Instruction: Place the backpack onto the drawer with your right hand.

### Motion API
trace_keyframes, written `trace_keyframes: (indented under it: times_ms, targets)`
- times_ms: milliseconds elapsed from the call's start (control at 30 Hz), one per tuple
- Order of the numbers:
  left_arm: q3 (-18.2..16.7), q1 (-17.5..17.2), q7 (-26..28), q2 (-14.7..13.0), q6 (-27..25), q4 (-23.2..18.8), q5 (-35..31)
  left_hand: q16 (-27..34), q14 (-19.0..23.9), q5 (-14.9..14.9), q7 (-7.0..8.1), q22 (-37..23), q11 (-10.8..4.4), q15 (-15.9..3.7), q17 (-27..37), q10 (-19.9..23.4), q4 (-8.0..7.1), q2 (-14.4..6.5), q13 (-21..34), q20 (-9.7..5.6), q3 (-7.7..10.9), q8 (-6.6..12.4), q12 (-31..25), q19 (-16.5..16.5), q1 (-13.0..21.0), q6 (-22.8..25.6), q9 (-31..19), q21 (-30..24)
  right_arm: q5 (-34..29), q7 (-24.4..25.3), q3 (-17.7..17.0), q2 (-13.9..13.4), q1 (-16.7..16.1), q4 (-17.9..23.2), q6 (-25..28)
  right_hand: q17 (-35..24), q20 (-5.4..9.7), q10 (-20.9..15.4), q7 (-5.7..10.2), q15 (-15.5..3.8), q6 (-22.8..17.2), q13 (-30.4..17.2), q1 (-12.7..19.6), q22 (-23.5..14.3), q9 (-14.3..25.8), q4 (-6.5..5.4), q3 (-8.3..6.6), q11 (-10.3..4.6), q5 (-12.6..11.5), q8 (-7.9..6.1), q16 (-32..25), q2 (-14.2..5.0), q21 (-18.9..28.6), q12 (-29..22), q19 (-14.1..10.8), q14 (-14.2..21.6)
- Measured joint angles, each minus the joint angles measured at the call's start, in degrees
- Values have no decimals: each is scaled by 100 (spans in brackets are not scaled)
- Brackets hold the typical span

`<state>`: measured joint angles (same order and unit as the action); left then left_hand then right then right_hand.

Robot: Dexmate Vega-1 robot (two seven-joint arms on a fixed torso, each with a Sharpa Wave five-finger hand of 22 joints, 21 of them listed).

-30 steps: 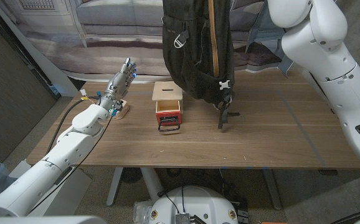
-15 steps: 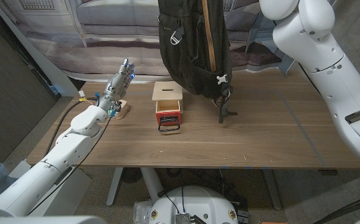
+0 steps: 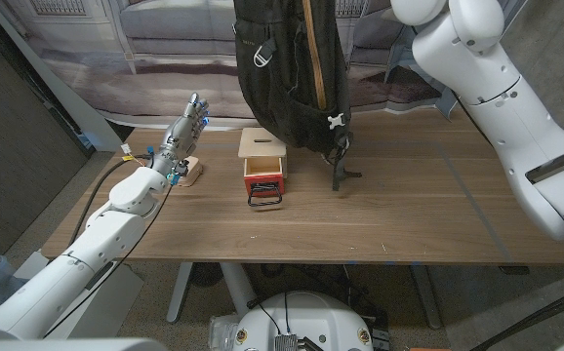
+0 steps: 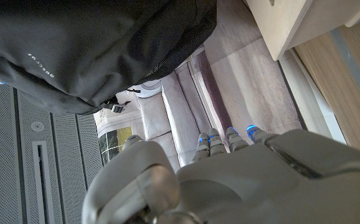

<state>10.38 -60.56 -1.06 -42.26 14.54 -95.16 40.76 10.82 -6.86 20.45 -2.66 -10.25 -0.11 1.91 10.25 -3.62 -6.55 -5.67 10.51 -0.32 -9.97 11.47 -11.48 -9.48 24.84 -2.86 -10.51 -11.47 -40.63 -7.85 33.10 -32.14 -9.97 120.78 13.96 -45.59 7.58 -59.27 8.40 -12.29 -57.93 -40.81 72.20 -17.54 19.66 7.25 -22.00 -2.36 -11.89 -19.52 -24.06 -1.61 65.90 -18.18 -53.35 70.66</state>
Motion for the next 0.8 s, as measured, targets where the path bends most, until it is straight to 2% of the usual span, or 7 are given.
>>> trace_keyframes:
  times_ms: [800]
  targets:
    - [-77,-153,40,-21,32,-87,22,0,0,0,0,0,0,0,0,0,24,0,0,0,-23,0,0,0,0,0,0,0,86,6,347,353,292,-476,-139,-25,-21,-1,-1,0,0,-2,0,98,15,-16,-16,-1,0,0,45,0,111,101,42,21]
